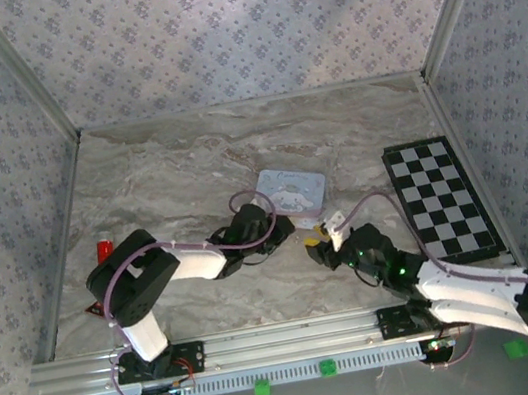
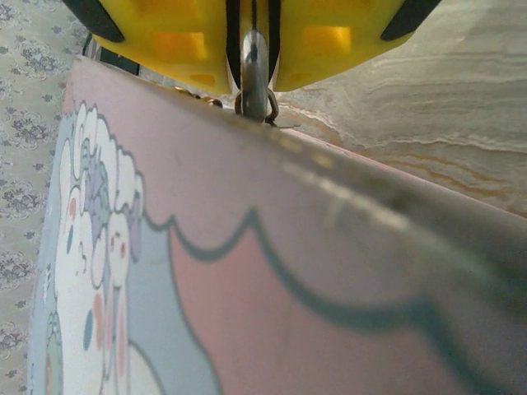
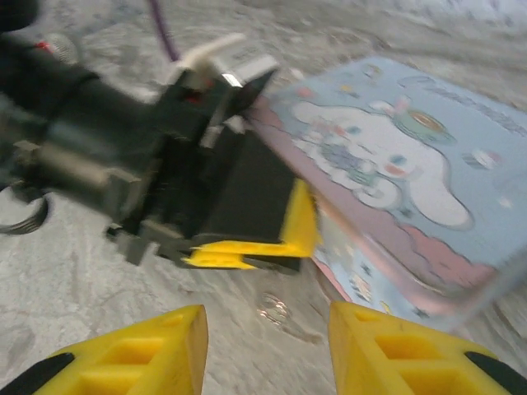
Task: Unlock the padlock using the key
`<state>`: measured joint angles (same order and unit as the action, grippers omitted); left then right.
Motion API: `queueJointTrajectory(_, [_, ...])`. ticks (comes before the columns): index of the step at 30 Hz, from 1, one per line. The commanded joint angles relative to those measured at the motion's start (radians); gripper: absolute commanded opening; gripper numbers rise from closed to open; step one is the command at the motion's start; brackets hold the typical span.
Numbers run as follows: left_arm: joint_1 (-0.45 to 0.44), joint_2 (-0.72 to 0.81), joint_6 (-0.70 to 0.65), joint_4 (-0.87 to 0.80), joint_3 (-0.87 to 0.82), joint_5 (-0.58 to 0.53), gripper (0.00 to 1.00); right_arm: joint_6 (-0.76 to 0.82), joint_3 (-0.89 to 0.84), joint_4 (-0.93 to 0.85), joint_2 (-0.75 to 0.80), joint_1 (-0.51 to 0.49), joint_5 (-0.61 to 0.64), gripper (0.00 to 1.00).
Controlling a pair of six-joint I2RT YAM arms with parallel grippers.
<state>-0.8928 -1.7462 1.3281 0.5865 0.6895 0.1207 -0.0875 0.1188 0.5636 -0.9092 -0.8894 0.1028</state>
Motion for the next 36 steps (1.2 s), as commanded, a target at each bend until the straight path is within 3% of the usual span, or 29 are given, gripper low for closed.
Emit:
queueJointTrajectory(1, [0.017, 0.046, 0.011, 0.051, -0.021, 0.018, 0.0, 0.151, -0.03, 0.244, -0.114, -0.056, 0.061, 0.44])
queueJointTrajectory(4, [0.022, 0.057, 0.014, 0.069, -0.039, 0.02, 0.0, 0.208, 0.017, 0.25, -0.225, -0.122, 0.129, 0.44])
queueJointTrajectory(6, [0.025, 0.066, 0.016, 0.08, -0.053, 0.023, 0.0, 0.23, 0.012, 0.348, -0.292, -0.145, 0.164, 0.44])
queueJointTrajectory(20, [0.042, 0.085, 0.019, 0.121, -0.1, 0.062, 0.0, 0.299, 0.094, 0.469, -0.548, -0.17, 0.228, 0.41])
queueJointTrajectory(31, [0.062, 0.082, 0.028, 0.16, -0.123, 0.085, 0.0, 0.425, 0.136, 0.71, -0.794, -0.202, 0.401, 0.38])
queueJointTrajectory(36, [0.07, 0.085, 0.026, 0.156, -0.125, 0.098, 0.0, 0.418, 0.154, 0.69, -0.824, -0.208, 0.419, 0.3])
